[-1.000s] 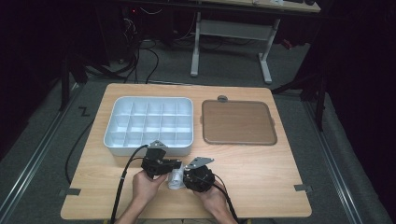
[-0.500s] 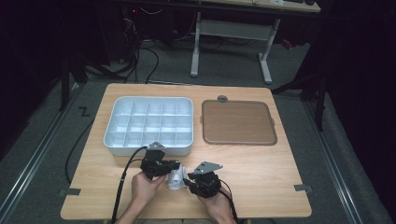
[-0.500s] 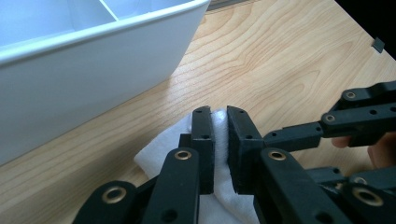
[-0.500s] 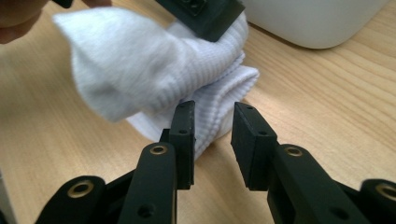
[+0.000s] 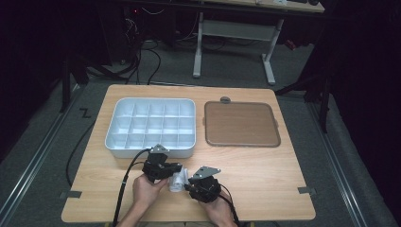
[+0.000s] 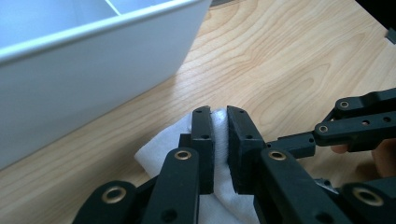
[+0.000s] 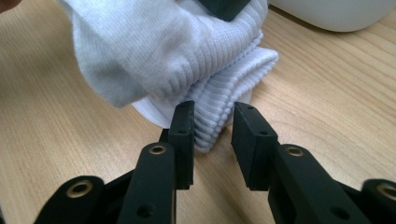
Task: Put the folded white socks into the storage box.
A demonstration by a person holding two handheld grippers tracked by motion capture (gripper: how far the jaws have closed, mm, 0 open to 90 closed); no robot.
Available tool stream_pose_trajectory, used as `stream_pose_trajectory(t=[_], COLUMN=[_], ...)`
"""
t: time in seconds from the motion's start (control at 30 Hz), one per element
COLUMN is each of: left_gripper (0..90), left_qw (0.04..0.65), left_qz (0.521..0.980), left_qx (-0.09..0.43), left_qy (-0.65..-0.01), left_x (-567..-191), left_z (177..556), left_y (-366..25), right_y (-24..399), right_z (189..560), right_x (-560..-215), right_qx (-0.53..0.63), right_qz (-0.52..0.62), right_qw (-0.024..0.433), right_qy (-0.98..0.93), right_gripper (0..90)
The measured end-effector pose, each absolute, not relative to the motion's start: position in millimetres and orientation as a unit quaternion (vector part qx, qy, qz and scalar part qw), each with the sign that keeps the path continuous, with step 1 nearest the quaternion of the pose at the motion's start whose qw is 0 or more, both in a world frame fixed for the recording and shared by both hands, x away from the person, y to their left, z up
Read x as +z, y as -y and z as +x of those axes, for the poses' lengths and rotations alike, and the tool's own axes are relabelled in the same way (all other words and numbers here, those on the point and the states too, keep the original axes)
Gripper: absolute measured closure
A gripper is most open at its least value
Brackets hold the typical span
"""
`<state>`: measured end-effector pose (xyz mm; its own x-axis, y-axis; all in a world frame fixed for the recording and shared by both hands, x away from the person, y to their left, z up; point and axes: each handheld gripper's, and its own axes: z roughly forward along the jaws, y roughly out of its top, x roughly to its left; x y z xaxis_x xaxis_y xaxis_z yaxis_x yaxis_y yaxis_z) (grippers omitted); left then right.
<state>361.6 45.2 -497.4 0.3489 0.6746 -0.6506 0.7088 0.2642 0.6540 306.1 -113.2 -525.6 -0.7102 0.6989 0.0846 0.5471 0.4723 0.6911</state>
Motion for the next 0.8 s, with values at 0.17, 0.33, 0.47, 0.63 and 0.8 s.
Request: stream_pose_trajectory(t=[0.17,0.33,0.47,0.63,0.8], left_gripper=[82.3,82.4,82.5,82.6,82.9], left_qw=[0.553,0.555,0.553,0.552,0.554], left_qz=[0.604,0.604,0.609,0.610,0.613], left_qx=[-0.006,0.006,0.008,0.011,0.022], left_qy=[-0.574,-0.571,-0.568,-0.568,-0.564], left_x=[-497.2,-498.7,-501.6,-504.1,-508.5], left_z=[364.7,363.2,363.4,363.2,361.0], left_y=[-49.9,-48.2,-44.9,-41.9,-40.9], right_y=[108.2,105.6,106.1,106.3,106.3], right_z=[311.6,314.8,315.4,315.2,315.0], right_x=[-526.6,-526.5,-526.7,-527.0,-527.2], right_qx=[0.358,0.355,0.355,0.354,0.354], right_qz=[0.359,0.353,0.347,0.344,0.344], right_qw=[0.110,0.113,0.114,0.119,0.122], right_qy=[-0.855,-0.858,-0.860,-0.861,-0.861], right_gripper=[74.8,76.5,77.3,77.2,77.0])
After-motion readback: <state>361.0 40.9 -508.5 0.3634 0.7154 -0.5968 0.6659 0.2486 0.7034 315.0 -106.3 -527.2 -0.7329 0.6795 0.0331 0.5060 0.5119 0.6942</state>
